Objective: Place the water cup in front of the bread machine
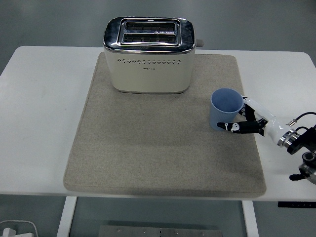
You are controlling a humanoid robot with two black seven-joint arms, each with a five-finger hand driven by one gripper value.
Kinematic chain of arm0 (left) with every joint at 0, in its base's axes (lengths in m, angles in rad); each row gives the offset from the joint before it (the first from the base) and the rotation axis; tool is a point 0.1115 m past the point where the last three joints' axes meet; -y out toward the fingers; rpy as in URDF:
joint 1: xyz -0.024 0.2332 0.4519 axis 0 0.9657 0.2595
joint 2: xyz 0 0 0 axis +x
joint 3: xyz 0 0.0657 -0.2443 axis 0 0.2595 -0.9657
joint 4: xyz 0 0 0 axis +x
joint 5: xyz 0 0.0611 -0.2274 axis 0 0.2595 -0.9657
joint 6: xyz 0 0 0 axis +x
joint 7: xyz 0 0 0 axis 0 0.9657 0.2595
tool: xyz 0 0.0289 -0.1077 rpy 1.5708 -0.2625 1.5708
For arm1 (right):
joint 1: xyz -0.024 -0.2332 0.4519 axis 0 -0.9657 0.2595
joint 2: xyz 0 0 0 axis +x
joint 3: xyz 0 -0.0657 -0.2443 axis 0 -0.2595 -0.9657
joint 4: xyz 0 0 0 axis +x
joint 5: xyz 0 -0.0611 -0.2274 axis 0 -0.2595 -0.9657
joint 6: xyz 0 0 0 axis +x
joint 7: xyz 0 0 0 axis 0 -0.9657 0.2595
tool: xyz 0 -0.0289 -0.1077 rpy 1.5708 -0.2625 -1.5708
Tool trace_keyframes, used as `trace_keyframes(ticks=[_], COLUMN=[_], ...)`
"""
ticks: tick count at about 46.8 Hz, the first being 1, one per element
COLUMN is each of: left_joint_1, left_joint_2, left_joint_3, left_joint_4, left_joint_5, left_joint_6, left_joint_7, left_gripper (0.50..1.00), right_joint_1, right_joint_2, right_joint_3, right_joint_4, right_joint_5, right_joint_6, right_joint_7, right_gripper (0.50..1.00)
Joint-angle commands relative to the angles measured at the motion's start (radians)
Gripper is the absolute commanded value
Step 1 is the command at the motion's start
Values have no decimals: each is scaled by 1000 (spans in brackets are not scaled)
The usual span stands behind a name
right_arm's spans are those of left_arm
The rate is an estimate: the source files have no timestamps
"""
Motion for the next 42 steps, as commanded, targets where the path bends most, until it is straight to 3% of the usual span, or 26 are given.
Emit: trace_keyframes(ticks=[1, 9, 14, 18, 33, 42], left_joint_1=[0, 0, 0, 0, 0, 0], left_joint_2=[0, 0, 0, 0, 0, 0], left_joint_3=[-1, -1, -1, 1, -1, -1], left_joint_4=[0, 0, 0, 0, 0, 0], left_joint_5=[0, 0, 0, 0, 0, 0], left_joint_6=[0, 0, 0, 0, 0, 0], left_joint_7=[0, 0, 0, 0, 0, 0], left_gripper=[1000, 1000, 1000, 1000, 1000, 1000], right_joint_1=[21, 41, 44, 46, 76, 87], right_joint_2=[4, 21, 32, 32, 32, 37], right_joint_3=[-9, -14, -14, -15, -32, -18], right_joint_4=[-1, -5, -13, -13, -12, 42], right_joint_5=[-1, 0, -4, -6, 3, 17], right_joint_6=[-17, -25, -24, -22, -22, -28], right_joint_7=[0, -3, -17, -22, -29, -26], right_gripper=[897, 821, 701, 500, 500, 500])
